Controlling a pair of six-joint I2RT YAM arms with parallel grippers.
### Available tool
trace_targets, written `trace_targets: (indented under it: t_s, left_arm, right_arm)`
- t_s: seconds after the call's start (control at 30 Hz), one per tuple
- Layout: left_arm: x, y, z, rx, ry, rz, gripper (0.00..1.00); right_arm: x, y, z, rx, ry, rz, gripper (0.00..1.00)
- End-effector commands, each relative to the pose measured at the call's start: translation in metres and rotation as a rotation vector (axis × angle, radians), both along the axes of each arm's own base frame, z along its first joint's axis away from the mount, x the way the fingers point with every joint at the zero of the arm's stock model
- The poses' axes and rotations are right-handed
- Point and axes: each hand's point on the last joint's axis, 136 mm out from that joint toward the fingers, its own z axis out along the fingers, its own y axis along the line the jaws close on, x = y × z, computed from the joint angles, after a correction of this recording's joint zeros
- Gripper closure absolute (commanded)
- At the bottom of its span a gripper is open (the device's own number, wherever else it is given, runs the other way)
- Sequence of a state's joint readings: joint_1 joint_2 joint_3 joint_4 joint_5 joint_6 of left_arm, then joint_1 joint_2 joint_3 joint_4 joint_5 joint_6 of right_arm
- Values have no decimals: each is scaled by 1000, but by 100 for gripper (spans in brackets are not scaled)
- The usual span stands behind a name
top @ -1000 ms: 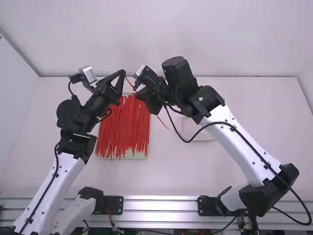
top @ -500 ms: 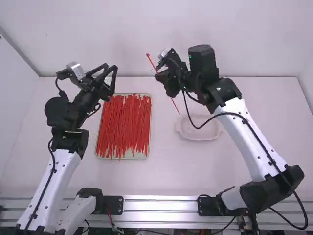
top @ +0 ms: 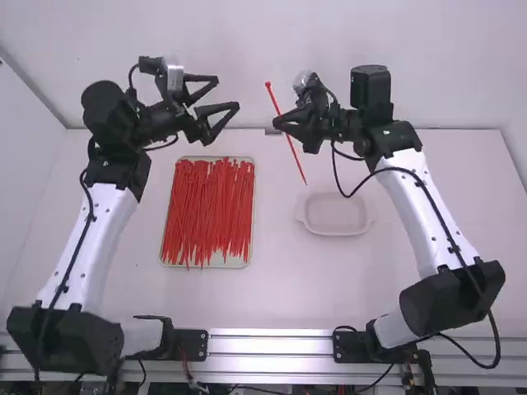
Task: Fasten the cable tie
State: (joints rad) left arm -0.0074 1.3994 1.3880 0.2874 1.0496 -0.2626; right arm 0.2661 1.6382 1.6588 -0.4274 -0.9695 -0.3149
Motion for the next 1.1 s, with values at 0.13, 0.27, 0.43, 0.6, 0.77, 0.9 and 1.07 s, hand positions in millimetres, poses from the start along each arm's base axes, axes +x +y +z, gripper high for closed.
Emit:
trace_targets:
  t_s: [0.13,0.27,0.43,0.6,0.77,0.9,1.07]
  left_arm:
    - [-11,-18,3,52,-13,-304,5]
    - [-11,-20,0,61,-26,-318,7]
    - [-19,-32,8,62,-80,-353,8]
    - [-32,-43,27,43,-141,-391,8]
    - [-34,-44,44,-4,-154,-367,10]
    - [-38,-45,53,-30,-156,-370,14]
    - [-38,-42,56,-39,-147,-367,26]
  right_arm:
    - [-24,11,21,96,-40,188,100]
    - [-34,12,27,120,-90,253,100]
    - [-41,14,41,167,-134,315,100]
    - [-46,22,54,198,-165,349,100]
    - [-49,32,64,215,-185,361,100]
    - [-51,39,74,236,-196,365,100]
    - [-51,39,79,244,-210,364,100]
